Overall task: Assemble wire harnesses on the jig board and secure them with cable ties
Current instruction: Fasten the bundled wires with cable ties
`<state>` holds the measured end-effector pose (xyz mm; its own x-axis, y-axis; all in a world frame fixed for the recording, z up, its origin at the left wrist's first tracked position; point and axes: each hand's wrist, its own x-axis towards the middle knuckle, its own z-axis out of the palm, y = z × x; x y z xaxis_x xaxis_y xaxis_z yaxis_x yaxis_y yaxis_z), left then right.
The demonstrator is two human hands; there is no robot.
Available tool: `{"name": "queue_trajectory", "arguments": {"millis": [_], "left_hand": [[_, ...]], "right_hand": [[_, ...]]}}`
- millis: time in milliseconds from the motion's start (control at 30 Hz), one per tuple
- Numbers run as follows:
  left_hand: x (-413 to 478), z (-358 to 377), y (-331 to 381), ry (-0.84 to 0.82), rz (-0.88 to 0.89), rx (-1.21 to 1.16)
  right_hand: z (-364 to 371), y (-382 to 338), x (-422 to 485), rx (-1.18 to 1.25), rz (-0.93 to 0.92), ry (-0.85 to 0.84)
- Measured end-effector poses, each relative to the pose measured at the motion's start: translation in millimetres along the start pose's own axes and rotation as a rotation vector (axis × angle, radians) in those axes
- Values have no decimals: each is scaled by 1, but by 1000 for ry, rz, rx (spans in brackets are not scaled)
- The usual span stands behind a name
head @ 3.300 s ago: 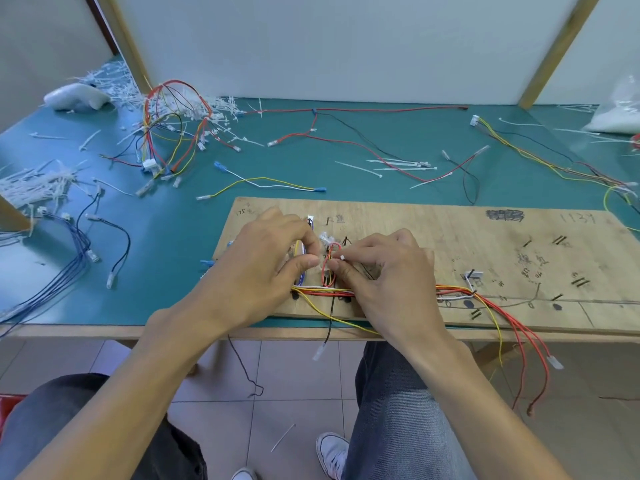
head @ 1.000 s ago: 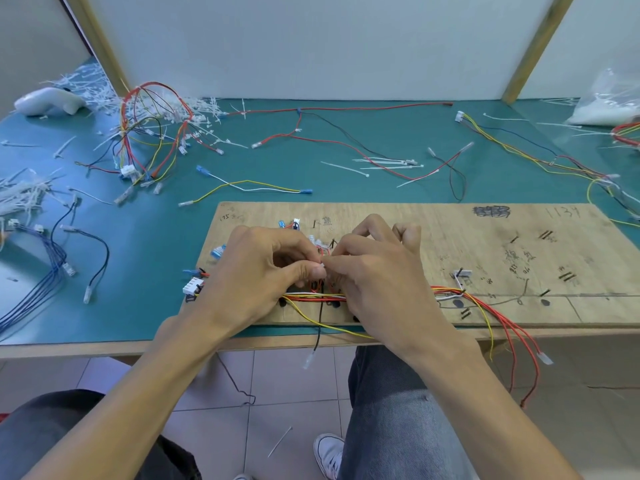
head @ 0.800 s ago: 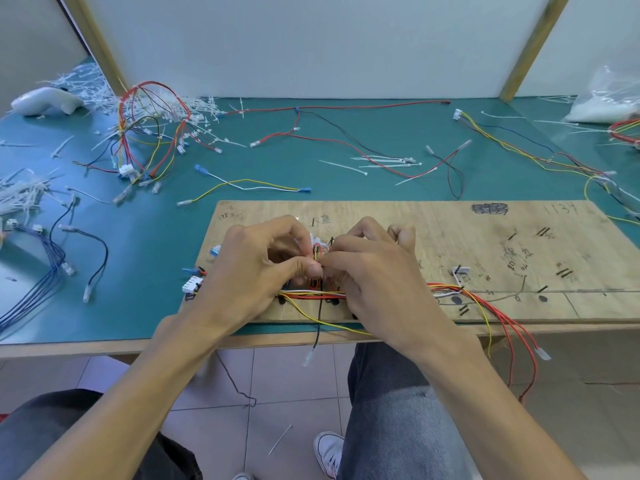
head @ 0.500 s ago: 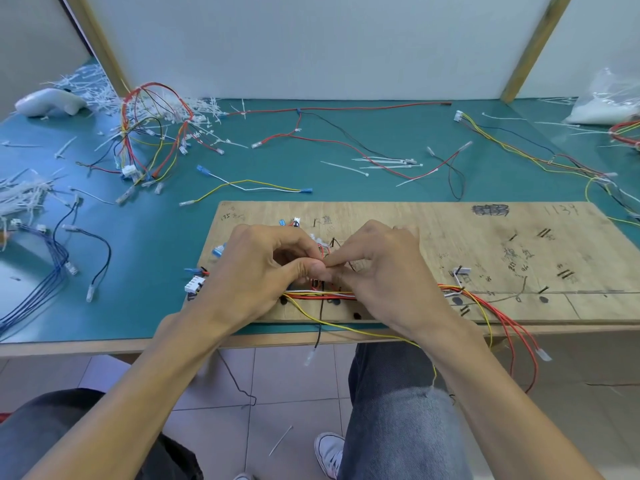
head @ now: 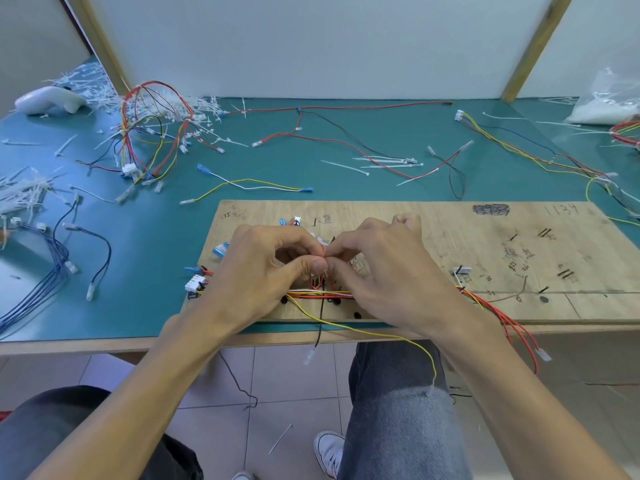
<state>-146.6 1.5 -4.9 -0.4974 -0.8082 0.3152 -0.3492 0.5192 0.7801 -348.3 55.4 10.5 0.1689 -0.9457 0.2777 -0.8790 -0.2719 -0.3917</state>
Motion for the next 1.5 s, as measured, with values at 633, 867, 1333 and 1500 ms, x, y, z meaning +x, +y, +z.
{"name": "queue_trajectory", "arguments": {"millis": [633, 867, 1333, 1500], "left_hand": [[10, -13, 0, -180, 28, 107], [20, -20, 4, -211, 101, 221], [21, -17, 0, -193, 155, 191], [23, -15, -3, -177, 165, 191]], "right_hand": [[-7, 1, 9, 265, 23, -74], [-13, -3, 21, 262, -22, -89], [-17, 4, 21, 69, -56, -207], [-9, 2, 23, 21, -47, -182]]}}
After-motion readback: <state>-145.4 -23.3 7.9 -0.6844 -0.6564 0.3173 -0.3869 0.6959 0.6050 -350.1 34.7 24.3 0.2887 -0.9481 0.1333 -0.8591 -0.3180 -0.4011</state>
